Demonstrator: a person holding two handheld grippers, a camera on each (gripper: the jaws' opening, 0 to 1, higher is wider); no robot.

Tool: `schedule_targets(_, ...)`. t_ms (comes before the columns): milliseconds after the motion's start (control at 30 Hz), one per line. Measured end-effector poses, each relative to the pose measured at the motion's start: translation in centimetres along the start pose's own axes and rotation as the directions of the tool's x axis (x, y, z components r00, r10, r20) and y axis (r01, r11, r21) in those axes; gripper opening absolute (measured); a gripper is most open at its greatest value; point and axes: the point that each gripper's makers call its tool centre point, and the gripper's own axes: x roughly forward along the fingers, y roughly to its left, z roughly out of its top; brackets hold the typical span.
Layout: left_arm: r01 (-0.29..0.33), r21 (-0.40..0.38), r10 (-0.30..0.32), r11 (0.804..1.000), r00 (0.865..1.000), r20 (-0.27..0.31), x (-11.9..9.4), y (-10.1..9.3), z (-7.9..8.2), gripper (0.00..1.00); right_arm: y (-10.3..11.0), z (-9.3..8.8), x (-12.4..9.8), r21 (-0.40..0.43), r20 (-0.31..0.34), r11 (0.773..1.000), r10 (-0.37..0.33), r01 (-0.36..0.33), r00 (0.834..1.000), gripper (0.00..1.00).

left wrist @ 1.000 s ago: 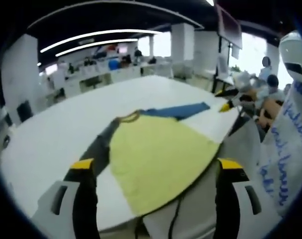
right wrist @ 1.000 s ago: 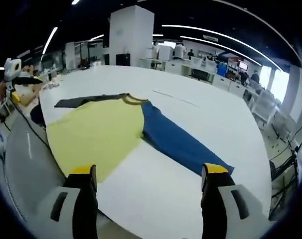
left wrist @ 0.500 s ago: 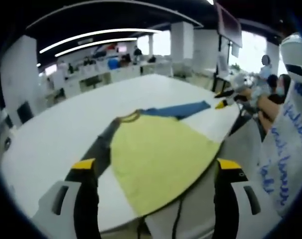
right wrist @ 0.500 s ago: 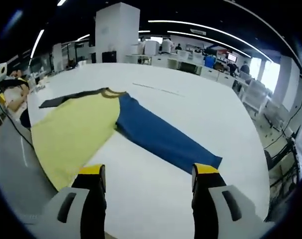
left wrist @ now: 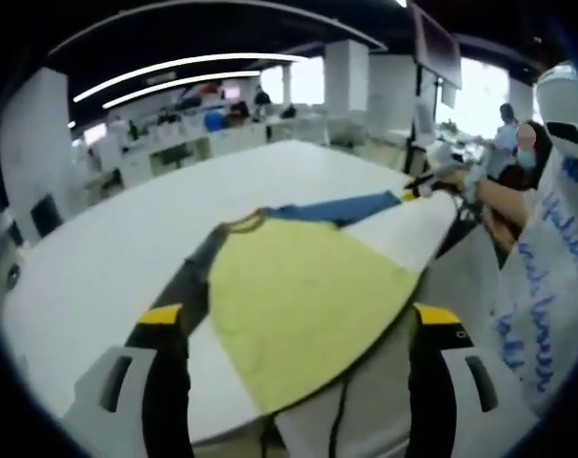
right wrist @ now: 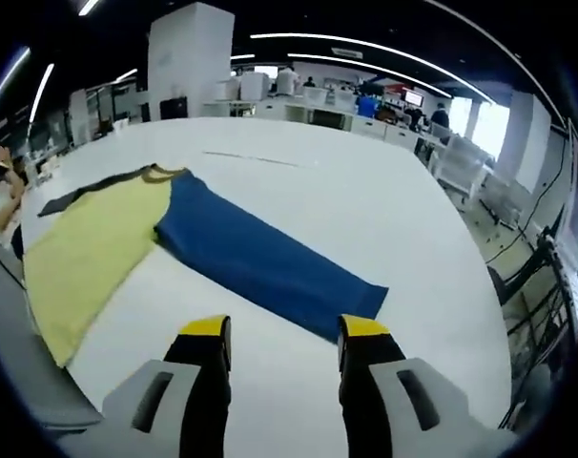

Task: Fold the garment on the visible template until the final outline fits inside the template.

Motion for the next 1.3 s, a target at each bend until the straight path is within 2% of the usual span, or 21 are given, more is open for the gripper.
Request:
schedule_targets(100,-0.002,-0.001,0.002,1.0,1.0,-0.004,0.0,0.0,0.0,0.92,-1.3,-0.4,0.8,0.016,-0.01,1.0,-0.011,0.012,1.0,0.37)
schedule_targets(267,0.006,0.0,-0.006,1.0,1.0,-0.008,0.1,-0.1,0.0,0.92,-3.1,-1.4,1.9,0.02,-0.051,0.999,-0.041,0.042,0.998,0.36)
schedule_targets(400,0.008,0.002,-0.008,1.0,1.0,-0.024,0.1,-0.2,-0.2,0.92,-4.1,-1.5,2.4,0.073,-0.053,0.995,-0.063,0.067,0.997,0.33)
schedule_targets(533,0.013,0.004,-0.013,1.0,0.999,-0.037,0.1,-0.4,-0.4,0.92,-5.5,-2.2,3.3,0.158,-0.072,0.98,-0.112,0.122,0.991,0.29)
schedule_targets(667,0.01,0.003,-0.01,1.0,0.999,-0.035,0.1,-0.5,-0.3,0.95,-6.1,-2.9,4.2,0.182,-0.099,0.973,-0.124,0.14,0.987,0.31)
schedule_targets(733,0.008,0.001,-0.008,1.0,0.999,-0.038,0.1,-0.4,-0.3,0.95,-6.3,-3.1,4.6,0.176,-0.112,0.973,-0.13,0.148,0.985,0.29)
schedule_targets(900,0.006,-0.006,-0.006,1.0,0.999,-0.045,0.0,-0.5,-0.3,0.96,-6.9,-3.4,5.3,0.241,-0.109,0.954,-0.156,0.178,0.982,0.25)
schedule_targets(967,0.013,-0.005,-0.013,1.0,0.999,-0.046,0.0,-0.7,-0.2,0.98,-7.6,-3.6,5.5,0.24,-0.111,0.954,-0.155,0.178,0.982,0.23)
schedule_targets(1067,0.023,-0.005,-0.023,1.0,0.999,-0.034,0.0,-0.9,0.1,0.99,-7.6,-4.0,5.5,0.229,-0.132,0.956,-0.157,0.184,0.979,0.23)
schedule_targets(1300,0.02,-0.001,-0.02,1.0,0.999,-0.037,0.1,-0.9,0.4,0.99,-7.8,-3.9,5.9,0.245,-0.13,0.954,-0.145,0.174,0.981,0.22)
